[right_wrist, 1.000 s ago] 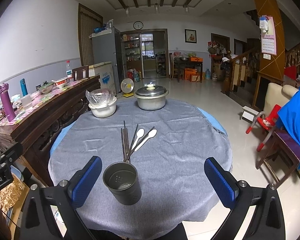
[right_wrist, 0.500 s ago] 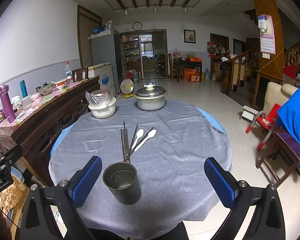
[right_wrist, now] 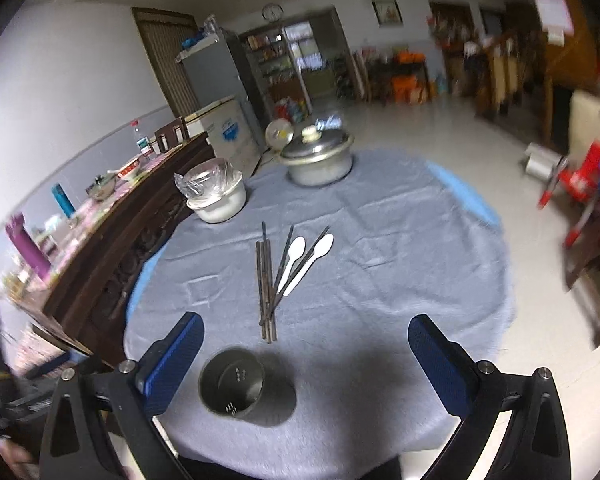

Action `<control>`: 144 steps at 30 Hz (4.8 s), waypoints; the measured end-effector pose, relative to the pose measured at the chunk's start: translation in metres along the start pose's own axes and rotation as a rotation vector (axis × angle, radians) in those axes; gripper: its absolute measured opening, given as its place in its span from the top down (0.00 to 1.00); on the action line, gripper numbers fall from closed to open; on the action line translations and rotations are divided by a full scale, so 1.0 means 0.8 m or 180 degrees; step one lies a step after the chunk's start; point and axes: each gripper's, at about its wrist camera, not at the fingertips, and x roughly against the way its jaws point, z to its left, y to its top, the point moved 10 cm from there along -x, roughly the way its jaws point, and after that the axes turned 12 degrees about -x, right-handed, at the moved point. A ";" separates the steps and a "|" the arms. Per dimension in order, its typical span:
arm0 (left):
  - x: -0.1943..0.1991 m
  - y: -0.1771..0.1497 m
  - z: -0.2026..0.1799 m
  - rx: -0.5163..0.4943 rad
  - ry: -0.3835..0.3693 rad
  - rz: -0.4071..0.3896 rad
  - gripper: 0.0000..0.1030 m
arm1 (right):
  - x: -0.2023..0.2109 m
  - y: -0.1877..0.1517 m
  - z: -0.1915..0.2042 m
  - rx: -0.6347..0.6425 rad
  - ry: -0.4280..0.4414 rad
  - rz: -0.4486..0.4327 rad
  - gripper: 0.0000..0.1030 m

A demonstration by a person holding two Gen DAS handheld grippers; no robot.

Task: Organize utensils
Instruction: 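Close the left tool on one white spoon while the right tool grasps the other, then lower the left tool's spoon into the dark metal cup while the right tool drops its spoon in, then move both tools over the dark chopsticks lying on the cloth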

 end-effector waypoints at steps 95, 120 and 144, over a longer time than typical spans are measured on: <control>-0.053 0.079 -0.115 0.0198 -0.1348 -0.1551 0.94 | -0.021 -0.021 0.064 0.0804 0.0151 -0.0975 0.97; -0.063 -0.018 -0.143 -0.0324 -0.0997 -0.1360 0.94 | -0.023 -0.063 0.053 0.0911 0.0148 -0.0853 0.96; -0.038 -0.026 -0.050 -0.0109 -0.0602 -0.0899 0.30 | -0.004 -0.041 0.005 0.0328 0.0164 -0.0831 0.44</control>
